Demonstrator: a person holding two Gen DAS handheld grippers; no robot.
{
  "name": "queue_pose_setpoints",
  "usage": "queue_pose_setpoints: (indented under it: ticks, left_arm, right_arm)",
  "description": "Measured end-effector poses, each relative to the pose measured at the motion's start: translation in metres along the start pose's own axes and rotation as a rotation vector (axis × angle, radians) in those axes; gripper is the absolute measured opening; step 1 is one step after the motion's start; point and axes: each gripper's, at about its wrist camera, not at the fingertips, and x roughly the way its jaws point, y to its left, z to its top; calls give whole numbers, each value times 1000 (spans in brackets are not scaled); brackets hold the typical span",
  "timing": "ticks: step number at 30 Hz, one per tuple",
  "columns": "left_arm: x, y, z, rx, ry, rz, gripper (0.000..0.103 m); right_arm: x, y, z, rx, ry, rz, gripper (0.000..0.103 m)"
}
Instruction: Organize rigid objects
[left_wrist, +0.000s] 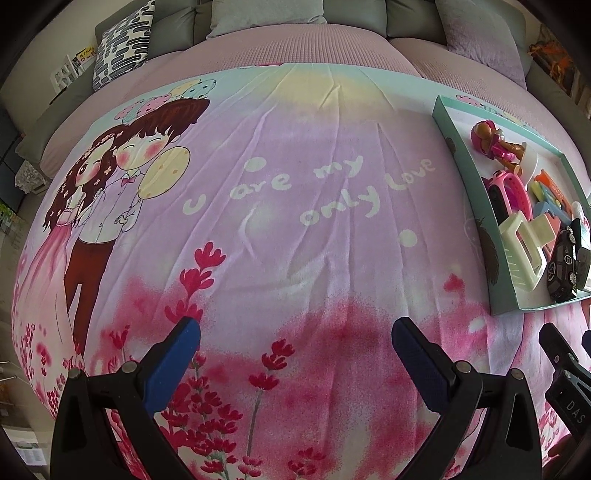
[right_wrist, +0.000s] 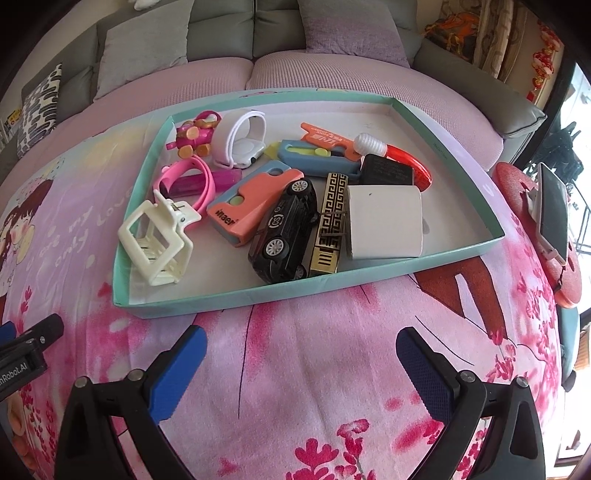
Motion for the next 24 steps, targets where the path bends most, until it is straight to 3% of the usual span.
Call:
queue_pose_setpoints:
  ticks: [24]
  left_arm:
    - [4,-7,-1,33,19,-10,103]
  right_arm:
    - [16,4,3,10,-7,17,103]
